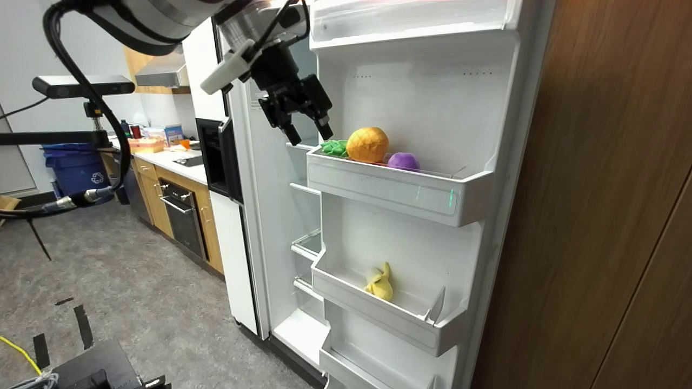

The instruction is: Move the orange plush toy to the lower shelf in the fridge

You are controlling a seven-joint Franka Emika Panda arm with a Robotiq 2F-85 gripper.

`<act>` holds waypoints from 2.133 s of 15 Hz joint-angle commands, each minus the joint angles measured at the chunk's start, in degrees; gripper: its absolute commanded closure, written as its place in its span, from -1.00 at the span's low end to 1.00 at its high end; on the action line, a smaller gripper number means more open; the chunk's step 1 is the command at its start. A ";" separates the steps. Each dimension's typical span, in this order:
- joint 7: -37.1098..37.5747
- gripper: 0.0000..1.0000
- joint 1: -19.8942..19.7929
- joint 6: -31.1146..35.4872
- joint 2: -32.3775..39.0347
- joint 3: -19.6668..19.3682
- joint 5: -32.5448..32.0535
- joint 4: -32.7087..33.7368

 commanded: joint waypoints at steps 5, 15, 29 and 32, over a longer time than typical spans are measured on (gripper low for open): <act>2.69 -1.00 0.60 2.05 8.27 -0.72 -3.16 6.92; 9.22 -1.00 -0.69 7.32 9.45 -1.93 -5.37 7.00; 30.65 -1.00 -0.18 16.01 18.33 -0.78 -26.36 12.61; 34.83 -1.00 0.17 15.87 20.44 -0.85 -31.37 14.96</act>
